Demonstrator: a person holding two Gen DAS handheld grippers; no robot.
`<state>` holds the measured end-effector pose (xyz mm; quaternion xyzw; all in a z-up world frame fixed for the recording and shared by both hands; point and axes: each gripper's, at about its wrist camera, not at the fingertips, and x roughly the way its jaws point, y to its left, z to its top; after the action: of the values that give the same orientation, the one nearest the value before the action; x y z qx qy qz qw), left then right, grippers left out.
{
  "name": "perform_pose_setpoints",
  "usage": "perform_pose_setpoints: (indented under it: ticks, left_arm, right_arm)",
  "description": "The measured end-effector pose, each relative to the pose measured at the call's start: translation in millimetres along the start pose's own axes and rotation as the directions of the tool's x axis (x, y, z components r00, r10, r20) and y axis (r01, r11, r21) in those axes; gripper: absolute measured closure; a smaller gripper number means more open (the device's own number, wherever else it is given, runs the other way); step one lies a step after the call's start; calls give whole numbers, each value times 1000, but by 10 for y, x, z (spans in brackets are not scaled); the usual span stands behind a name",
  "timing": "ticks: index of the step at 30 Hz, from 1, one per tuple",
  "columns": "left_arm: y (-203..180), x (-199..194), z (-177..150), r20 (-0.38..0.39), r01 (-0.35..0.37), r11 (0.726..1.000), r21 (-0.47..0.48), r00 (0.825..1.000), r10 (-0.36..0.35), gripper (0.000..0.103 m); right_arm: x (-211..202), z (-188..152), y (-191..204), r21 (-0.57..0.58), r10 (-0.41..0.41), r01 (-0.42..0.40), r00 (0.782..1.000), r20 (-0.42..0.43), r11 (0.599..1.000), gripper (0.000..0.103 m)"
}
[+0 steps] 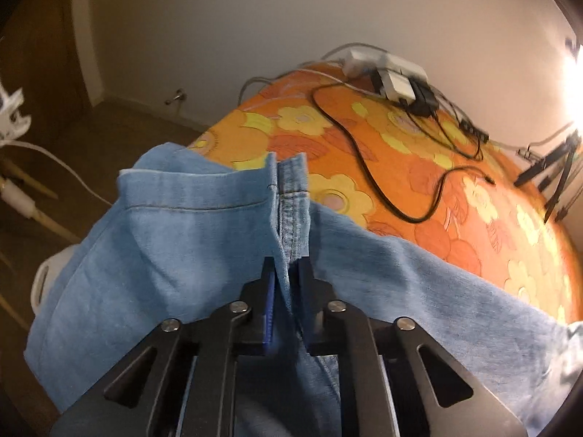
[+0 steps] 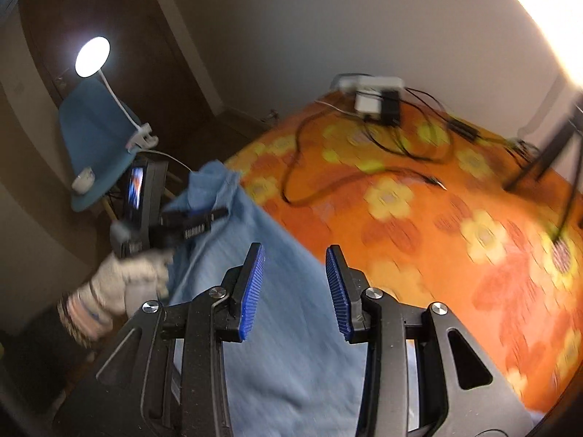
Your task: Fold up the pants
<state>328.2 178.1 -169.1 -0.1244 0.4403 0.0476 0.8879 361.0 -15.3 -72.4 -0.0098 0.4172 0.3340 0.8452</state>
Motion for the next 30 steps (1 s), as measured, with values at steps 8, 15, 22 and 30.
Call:
perform_pose_setpoints:
  ticks: [8, 15, 22, 30]
  left_arm:
    - [526, -283, -201, 59, 57, 992, -110, 997, -51, 97]
    - [894, -344, -325, 83, 174, 961, -214, 984, -160, 96]
    - [949, -359, -263, 129, 255, 936, -242, 965, -229, 67]
    - [487, -307, -15, 98, 239, 966, -97, 968, -230, 57]
  right_arm:
    - [969, 528, 352, 24, 150, -149, 986, -68, 989, 66]
    - [2012, 684, 867, 19, 211, -212, 957, -197, 977, 66]
    - [2404, 704, 1096, 84, 325, -314, 916, -235, 946, 66]
    - [2499, 879, 841, 165, 280, -247, 932, -228, 955, 66]
